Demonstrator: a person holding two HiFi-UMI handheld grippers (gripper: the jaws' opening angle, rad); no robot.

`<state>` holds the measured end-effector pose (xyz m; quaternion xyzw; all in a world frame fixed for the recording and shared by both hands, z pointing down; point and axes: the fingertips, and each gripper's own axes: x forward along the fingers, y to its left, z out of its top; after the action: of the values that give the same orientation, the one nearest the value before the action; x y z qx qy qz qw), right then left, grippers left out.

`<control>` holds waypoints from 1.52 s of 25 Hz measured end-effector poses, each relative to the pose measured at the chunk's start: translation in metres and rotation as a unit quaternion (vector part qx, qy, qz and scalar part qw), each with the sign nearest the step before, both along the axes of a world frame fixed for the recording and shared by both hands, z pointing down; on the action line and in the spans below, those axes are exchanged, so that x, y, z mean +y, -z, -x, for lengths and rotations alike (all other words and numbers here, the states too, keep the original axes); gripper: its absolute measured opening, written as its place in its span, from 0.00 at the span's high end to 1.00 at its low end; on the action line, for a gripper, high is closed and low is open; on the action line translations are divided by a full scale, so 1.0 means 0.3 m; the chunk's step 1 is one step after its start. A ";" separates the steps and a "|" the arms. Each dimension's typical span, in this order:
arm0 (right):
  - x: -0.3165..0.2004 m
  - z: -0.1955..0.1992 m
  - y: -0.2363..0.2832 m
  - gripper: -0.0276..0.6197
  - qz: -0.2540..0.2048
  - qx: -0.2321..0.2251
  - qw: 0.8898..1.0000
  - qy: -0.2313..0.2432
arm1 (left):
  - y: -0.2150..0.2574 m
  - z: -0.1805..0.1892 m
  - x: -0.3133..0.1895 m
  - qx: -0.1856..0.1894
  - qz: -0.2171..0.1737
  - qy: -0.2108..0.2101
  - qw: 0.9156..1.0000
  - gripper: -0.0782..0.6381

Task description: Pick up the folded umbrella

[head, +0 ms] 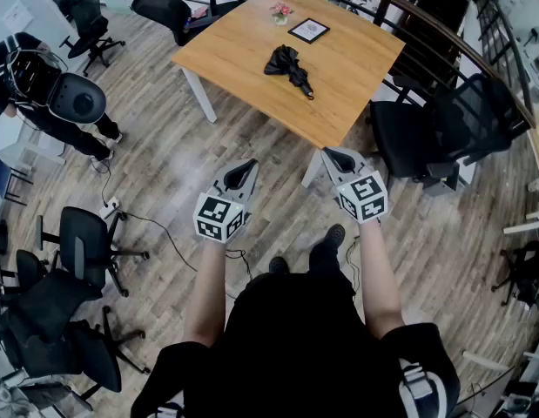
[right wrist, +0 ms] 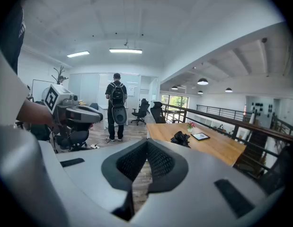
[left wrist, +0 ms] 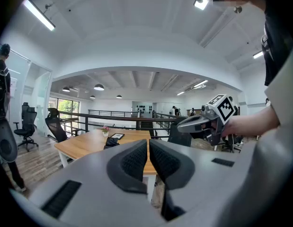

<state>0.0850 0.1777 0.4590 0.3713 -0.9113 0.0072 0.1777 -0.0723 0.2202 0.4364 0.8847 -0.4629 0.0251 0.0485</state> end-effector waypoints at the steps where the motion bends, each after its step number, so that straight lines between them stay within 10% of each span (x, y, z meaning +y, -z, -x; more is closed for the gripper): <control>1: 0.008 -0.001 -0.005 0.95 0.000 0.003 1.000 0.001 | 0.000 -0.009 0.009 -0.002 0.000 -0.003 1.000 0.85; 25: 0.050 -0.049 0.061 0.93 -0.071 -0.024 0.997 -0.028 | 0.050 -0.048 0.033 0.029 -0.013 -0.035 0.999 0.84; 32: 0.032 -0.050 0.077 0.54 -0.080 -0.039 0.996 -0.026 | 0.068 -0.030 0.014 0.028 -0.023 -0.017 0.999 0.58; 38: -0.026 -0.031 0.048 0.45 -0.063 -0.042 0.997 -0.014 | 0.054 -0.030 -0.046 0.027 -0.012 -0.015 0.999 0.54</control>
<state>0.0945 0.1698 0.4448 0.3940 -0.9113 -0.0321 0.1156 -0.0632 0.2062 0.4202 0.8925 -0.4483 -0.0035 0.0494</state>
